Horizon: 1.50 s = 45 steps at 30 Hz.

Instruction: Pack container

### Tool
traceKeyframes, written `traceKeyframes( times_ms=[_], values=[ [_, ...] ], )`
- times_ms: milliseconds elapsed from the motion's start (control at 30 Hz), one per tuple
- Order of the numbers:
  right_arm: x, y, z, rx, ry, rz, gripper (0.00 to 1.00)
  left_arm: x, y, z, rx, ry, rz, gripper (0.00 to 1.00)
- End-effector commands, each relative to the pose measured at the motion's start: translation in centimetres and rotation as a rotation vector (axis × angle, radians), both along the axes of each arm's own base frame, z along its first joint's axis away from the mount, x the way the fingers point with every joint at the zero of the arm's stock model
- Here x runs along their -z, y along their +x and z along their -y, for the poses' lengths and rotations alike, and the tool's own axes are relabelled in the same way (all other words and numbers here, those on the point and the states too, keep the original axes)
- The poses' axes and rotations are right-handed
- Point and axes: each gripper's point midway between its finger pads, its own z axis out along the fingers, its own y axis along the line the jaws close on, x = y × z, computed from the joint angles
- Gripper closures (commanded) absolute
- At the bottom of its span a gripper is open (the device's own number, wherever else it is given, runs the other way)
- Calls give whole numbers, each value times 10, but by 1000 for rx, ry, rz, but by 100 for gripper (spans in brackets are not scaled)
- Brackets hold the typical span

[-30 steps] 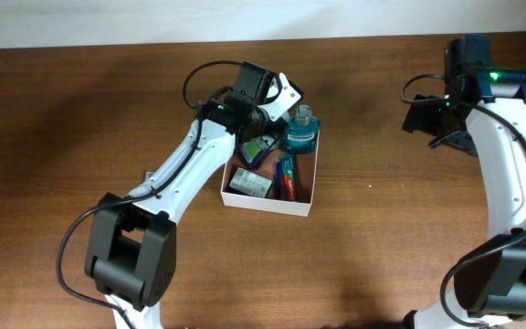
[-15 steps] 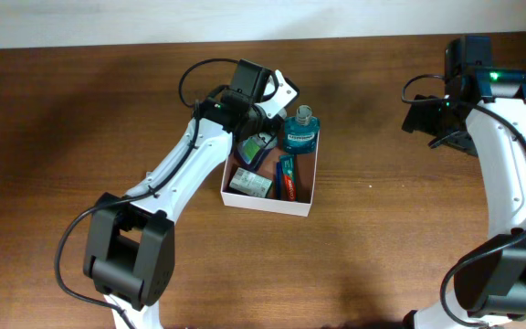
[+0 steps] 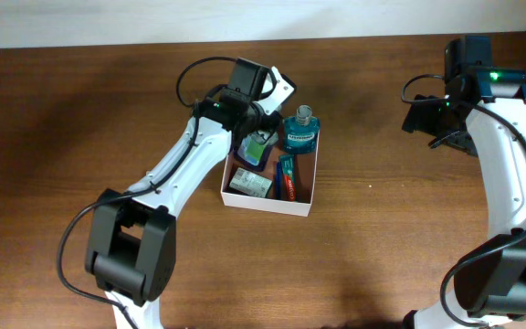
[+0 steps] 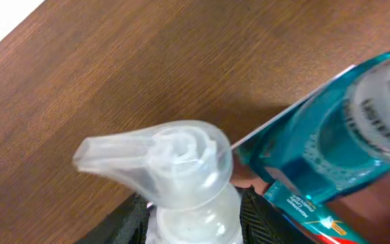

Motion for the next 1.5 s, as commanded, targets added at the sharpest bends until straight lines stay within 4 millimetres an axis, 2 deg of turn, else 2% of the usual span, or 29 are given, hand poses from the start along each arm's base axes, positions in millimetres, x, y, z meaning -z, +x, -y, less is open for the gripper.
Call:
traceKeyframes(
  times_ms=[0, 267, 500, 567, 667, 900, 1067, 1167, 1333, 1400, 1467],
  values=[
    [-7, 2, 1, 4, -4, 21, 1, 12, 3, -8, -36, 7, -22, 55],
    [-7, 2, 1, 4, -4, 21, 2, 17, 7, -6, -57, -10, -24, 55],
    [-7, 2, 1, 4, -4, 21, 2, 12, 13, -3, -57, -26, 6, 56],
    [-7, 2, 1, 4, -4, 21, 1, 12, 16, -6, -138, -55, -9, 60],
    [-7, 2, 1, 4, -4, 21, 1, 14, 17, -8, -218, -94, -37, 60],
    [-7, 2, 1, 4, -4, 21, 1, 19, 17, -8, -221, -91, -45, 60],
    [-7, 2, 1, 4, -4, 21, 1, 15, 22, -6, -219, -104, -23, 59],
    [-7, 2, 1, 4, -4, 21, 1, 13, 24, -5, -219, -111, -11, 68],
    [-7, 2, 1, 4, -4, 21, 1, 9, 30, -9, -243, -95, 22, 76],
    [-7, 2, 1, 4, -4, 21, 1, 3, 37, -17, -278, -68, 60, 77],
    [-7, 2, 1, 4, -4, 21, 1, -14, 41, -20, -297, -70, 102, 78]
  ],
)
